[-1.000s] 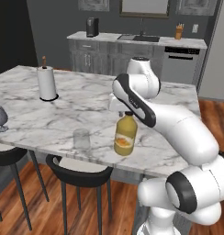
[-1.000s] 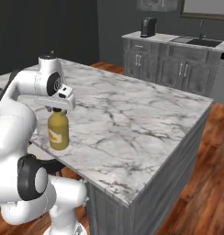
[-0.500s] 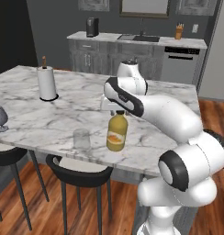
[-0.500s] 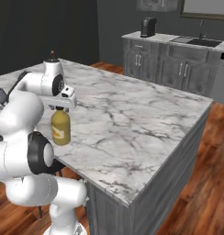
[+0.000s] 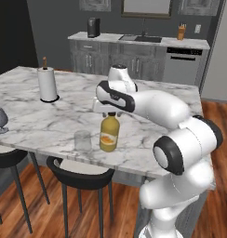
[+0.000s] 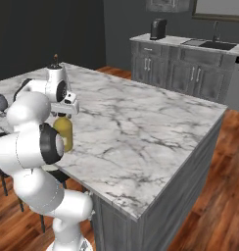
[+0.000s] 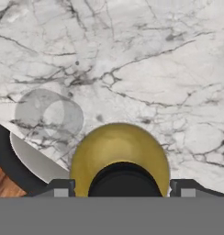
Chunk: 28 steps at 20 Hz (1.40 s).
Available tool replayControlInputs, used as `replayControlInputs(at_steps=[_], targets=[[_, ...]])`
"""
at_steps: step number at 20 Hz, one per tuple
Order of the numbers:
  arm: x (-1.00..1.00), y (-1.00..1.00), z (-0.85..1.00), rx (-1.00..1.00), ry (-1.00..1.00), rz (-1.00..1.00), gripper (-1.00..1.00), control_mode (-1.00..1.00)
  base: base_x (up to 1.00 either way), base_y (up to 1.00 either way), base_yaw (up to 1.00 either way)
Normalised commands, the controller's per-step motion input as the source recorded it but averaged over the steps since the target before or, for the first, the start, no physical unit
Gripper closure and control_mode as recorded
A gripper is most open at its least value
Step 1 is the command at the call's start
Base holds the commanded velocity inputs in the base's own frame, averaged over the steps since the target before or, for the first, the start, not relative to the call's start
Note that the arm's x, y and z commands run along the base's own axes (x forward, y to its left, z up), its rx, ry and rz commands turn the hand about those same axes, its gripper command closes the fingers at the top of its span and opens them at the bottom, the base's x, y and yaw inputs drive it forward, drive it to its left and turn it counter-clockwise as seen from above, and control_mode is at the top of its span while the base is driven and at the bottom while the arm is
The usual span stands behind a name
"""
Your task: There is a wine glass and glass cup on the dining counter. Place the wine bottle next to the wine glass and the juice bottle next to the glass cup.
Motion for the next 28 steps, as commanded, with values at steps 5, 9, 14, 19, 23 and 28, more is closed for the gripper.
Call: replayControlInputs(at_steps=[5, 9, 14, 19, 23, 28], targets=[[0.27, 0.22, -0.19, -0.01, 0.00, 0.00, 1.00, -1.00, 0.00, 0.00, 0.00], [0.25, 0.20, -0.23, -0.01, 0.00, 0.00, 1.00, -1.00, 0.00, 0.00, 0.00], [0.16, 0.15, -0.25, 0.00, 0.00, 0.00, 1.00, -1.00, 0.00, 0.00, 0.00], [0.15, 0.11, -0.25, -0.01, 0.00, 0.00, 1.00, -1.00, 0.00, 0.00, 0.00], [-0.02, 0.07, -0.26, -0.03, 0.00, 0.00, 1.00, -1.00, 0.00, 0.00, 0.00], [-0.05, 0.03, -0.28, -0.01, 0.00, 0.00, -1.00, -1.00, 0.00, 0.00, 0.00]])
